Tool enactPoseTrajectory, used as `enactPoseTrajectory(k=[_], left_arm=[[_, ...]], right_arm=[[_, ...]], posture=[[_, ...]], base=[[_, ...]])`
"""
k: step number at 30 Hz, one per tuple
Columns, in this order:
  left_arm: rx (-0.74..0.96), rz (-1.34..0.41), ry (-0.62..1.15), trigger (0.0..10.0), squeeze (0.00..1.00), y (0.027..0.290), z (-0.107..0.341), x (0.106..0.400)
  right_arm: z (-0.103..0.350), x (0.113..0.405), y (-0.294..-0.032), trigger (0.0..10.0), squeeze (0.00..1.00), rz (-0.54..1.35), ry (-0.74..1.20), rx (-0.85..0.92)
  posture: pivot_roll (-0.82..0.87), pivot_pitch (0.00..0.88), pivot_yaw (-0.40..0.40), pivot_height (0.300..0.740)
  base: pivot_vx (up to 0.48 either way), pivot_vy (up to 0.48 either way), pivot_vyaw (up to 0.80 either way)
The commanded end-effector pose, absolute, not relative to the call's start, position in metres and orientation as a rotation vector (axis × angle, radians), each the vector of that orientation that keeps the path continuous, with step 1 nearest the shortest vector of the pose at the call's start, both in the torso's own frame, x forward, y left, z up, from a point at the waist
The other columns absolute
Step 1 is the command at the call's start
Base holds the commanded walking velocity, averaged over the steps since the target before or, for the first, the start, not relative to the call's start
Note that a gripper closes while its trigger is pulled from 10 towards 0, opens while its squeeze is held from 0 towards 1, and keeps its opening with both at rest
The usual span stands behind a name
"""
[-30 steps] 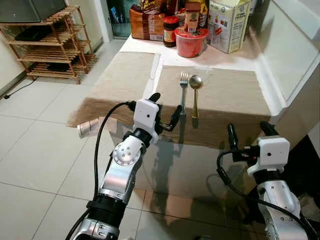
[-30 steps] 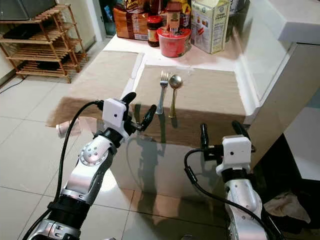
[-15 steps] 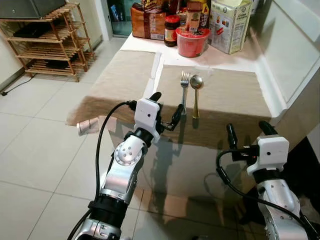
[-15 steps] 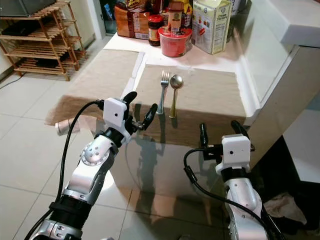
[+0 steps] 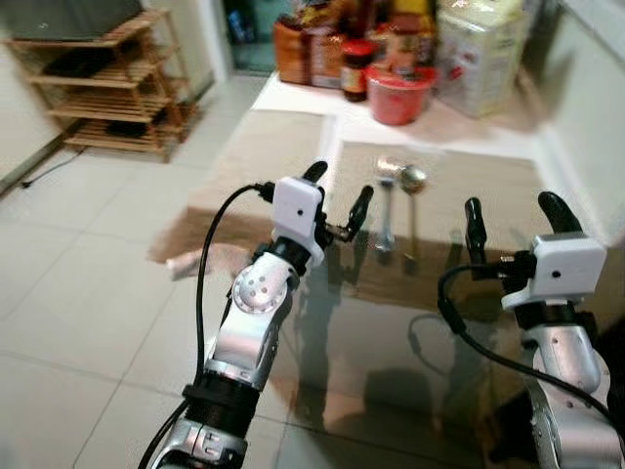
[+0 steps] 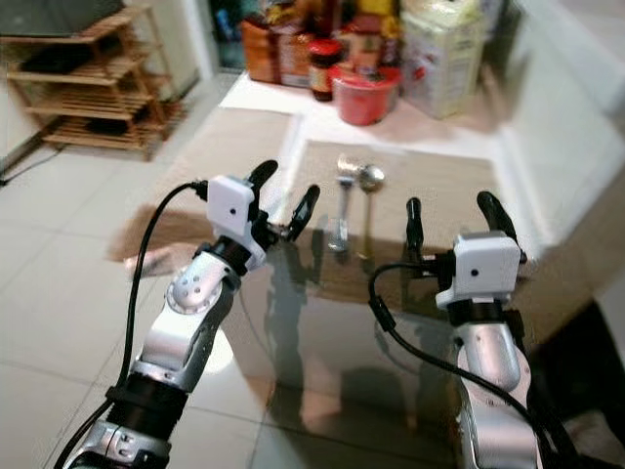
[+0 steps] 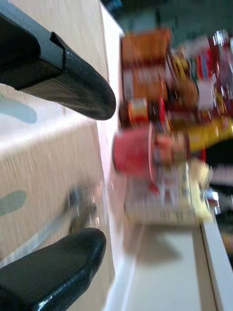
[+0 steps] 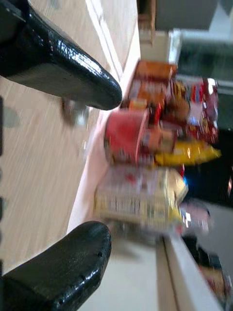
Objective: Setting the table
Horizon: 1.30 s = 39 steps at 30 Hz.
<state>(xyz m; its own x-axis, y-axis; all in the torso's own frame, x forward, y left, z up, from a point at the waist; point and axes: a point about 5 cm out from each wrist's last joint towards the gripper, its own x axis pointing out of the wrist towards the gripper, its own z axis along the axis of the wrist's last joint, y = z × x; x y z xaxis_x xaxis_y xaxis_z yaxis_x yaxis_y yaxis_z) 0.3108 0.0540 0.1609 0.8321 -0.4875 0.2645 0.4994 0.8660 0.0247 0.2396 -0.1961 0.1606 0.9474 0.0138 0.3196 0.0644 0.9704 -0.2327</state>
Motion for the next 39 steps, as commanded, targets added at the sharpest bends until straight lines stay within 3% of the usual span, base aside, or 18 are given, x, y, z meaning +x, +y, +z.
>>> enactPoseTrajectory(k=[1, 18, 26, 31, 39], left_arm=[[-0.048, -0.504, -0.274, 10.0, 0.00, 0.056, 0.163, 0.313], [-0.032, -0.527, -0.291, 10.0, 0.00, 0.050, 0.166, 0.313], [-0.016, -0.552, -0.287, 10.0, 0.00, 0.046, 0.168, 0.313], [-0.014, -0.555, -0.291, 10.0, 0.00, 0.046, 0.168, 0.310], [0.003, -0.537, -0.288, 10.0, 0.00, 0.053, 0.167, 0.309]], right_arm=[[0.158, 0.240, -0.194, 10.0, 0.00, -0.009, -0.304, -0.233], [0.159, 0.242, -0.198, 10.0, 0.00, -0.076, -0.288, -0.156], [0.152, 0.270, -0.218, 10.0, 0.00, -0.166, -0.210, -0.107], [0.150, 0.290, -0.219, 10.0, 0.00, -0.164, -0.173, -0.077], [0.154, 0.298, -0.213, 10.0, 0.00, -0.166, -0.157, -0.029]], posture=[[-0.05, 0.000, 0.035, 0.740], [-0.06, 0.000, 0.055, 0.740], [-0.05, 0.000, 0.066, 0.740], [-0.03, 0.000, 0.052, 0.740], [-0.01, 0.000, 0.039, 0.740]], base=[[0.296, 0.379, 0.00], [0.035, 0.045, 0.00], [0.000, 0.000, 0.00], [0.000, 0.000, 0.00], [0.000, 0.000, 0.00]])
